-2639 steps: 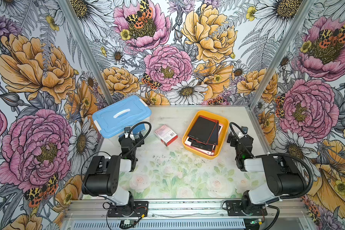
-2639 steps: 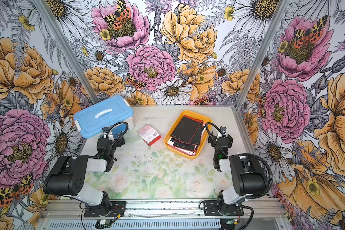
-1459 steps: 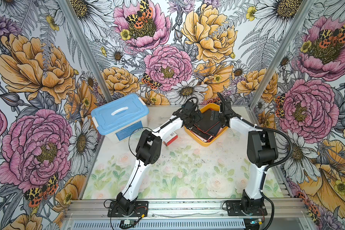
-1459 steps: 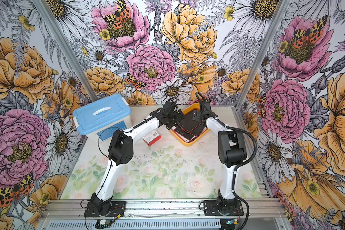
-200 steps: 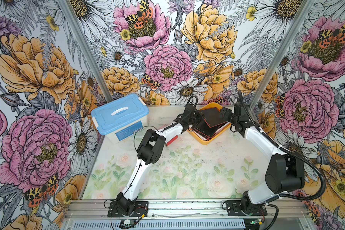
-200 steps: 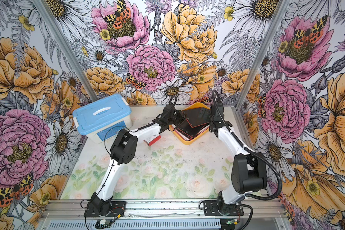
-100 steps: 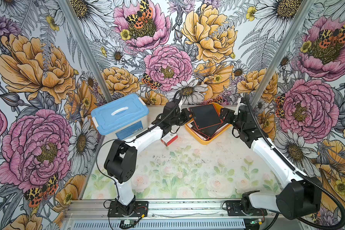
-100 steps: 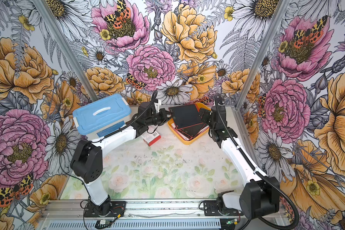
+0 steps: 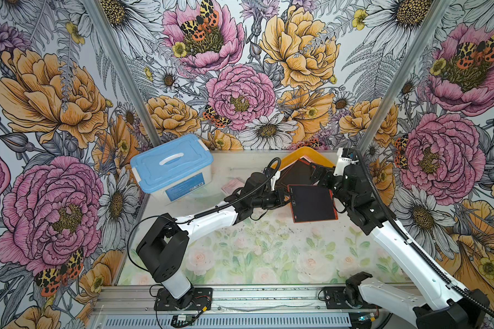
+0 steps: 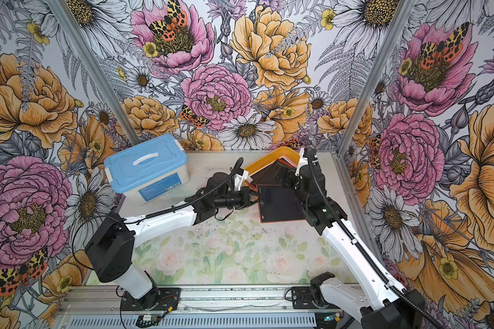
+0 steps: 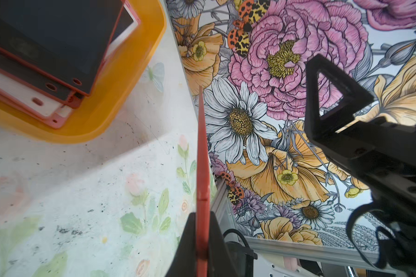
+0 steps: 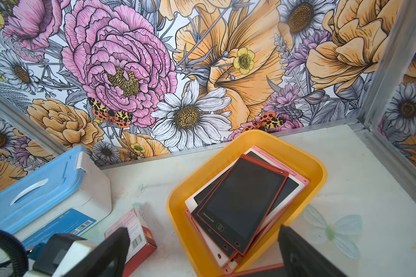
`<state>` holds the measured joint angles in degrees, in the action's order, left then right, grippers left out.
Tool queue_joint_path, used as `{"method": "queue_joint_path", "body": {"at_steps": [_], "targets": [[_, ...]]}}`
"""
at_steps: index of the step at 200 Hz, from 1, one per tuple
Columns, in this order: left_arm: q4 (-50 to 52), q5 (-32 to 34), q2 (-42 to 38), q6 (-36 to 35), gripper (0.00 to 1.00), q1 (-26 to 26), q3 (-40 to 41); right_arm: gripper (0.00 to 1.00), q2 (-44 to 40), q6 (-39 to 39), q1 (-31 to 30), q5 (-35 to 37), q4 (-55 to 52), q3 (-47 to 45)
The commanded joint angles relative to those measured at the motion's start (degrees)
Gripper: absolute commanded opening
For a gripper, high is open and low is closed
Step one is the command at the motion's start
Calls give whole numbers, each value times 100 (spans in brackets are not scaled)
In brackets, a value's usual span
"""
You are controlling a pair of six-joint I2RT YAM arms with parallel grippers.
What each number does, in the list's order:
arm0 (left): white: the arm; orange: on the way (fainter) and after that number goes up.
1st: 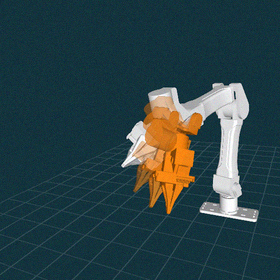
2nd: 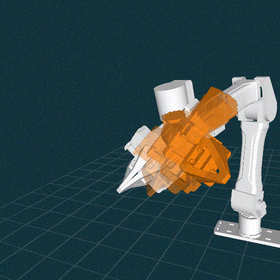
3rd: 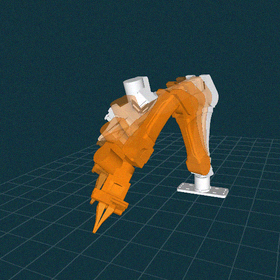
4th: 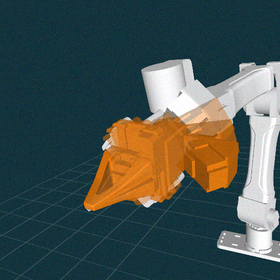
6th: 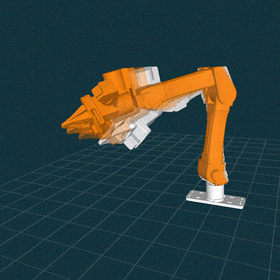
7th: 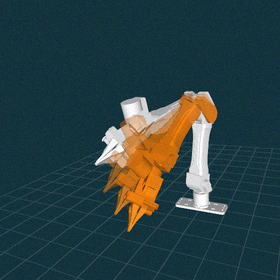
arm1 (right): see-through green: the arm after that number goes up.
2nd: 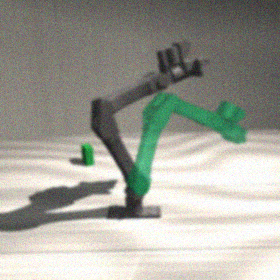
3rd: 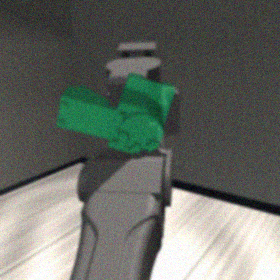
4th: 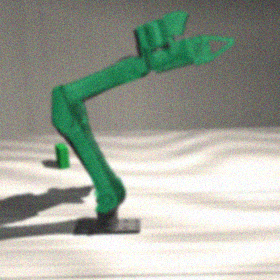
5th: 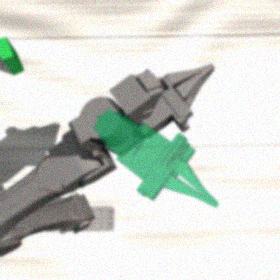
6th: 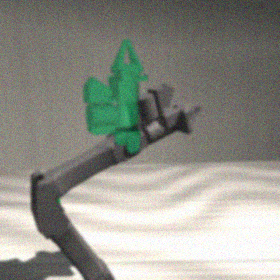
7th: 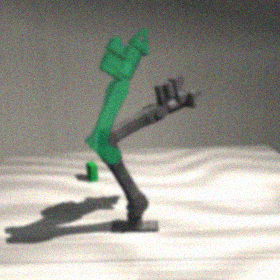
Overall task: Take out the writing tablet from the storage box
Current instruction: Place the writing tablet at the corner of the board.
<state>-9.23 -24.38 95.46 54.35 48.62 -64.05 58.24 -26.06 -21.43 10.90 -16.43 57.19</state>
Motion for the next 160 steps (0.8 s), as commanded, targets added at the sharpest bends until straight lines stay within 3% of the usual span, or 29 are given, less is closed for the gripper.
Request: {"method": "queue_joint_path", "body": {"at_steps": [1, 39, 61, 87, 160], "targets": [[-777, 411, 418, 231, 0, 337, -189, 99, -282, 310, -13, 443, -230, -14], [-1185, 528, 1545, 627, 0, 823, -800, 99, -318, 572, 485, 1120, -833, 152], [-1206, 470, 2114, 844, 0, 1022, -1258, 99, -510, 419, 1340, 708, -958, 94], [-1198, 429, 2556, 1059, 0, 1206, -1642, 100, -752, 368, 1882, 313, -1011, 30], [-981, 723, 3130, 1423, 0, 1731, -2119, 100, -1196, 221, 2240, -286, -1025, -306]]}}
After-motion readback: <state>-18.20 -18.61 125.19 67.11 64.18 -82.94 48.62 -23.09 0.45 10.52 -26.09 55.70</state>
